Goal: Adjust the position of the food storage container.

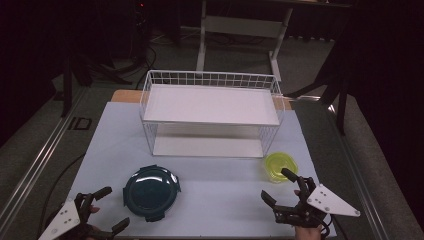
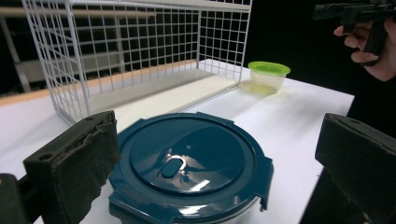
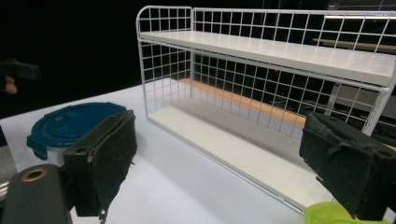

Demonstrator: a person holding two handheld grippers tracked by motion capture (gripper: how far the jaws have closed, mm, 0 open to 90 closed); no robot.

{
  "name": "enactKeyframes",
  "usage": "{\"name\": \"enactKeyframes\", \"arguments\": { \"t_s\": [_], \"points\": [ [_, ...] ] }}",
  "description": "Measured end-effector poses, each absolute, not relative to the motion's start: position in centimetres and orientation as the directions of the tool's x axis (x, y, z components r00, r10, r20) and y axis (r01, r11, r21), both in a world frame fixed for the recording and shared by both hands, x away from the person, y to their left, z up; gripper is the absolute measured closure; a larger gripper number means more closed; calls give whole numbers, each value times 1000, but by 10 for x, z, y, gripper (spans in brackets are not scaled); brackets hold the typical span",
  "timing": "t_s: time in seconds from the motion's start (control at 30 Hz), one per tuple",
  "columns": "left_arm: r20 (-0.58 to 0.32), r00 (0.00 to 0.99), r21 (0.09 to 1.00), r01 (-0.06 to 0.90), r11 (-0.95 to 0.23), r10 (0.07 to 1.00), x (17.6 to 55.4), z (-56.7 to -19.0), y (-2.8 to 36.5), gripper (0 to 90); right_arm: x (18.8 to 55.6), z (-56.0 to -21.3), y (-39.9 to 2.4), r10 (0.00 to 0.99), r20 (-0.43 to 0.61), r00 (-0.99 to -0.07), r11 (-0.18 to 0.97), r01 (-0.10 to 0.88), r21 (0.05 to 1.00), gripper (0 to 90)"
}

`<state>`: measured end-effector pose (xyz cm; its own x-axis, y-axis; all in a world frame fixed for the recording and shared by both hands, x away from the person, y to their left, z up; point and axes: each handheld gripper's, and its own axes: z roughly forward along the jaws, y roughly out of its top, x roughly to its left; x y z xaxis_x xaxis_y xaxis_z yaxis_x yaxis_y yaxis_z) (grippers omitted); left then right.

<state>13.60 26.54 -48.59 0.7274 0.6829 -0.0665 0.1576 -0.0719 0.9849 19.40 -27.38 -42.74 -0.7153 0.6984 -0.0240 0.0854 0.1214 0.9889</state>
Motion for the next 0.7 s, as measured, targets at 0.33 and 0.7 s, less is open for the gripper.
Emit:
{"name": "enactKeyframes", "arguments": {
  "t_s": [0.33, 0.7],
  "points": [
    [-87, 738, 975, 200, -94, 669, 134, -478, 264, 0, 191, -429, -271, 715, -38, -698, 134, 83, 987, 104],
    [-36, 783, 978, 154, -138, 621, 133, -455, 266, 40, 180, -420, -271, 714, -29, -699, 112, 73, 991, 101]
  ]
}}
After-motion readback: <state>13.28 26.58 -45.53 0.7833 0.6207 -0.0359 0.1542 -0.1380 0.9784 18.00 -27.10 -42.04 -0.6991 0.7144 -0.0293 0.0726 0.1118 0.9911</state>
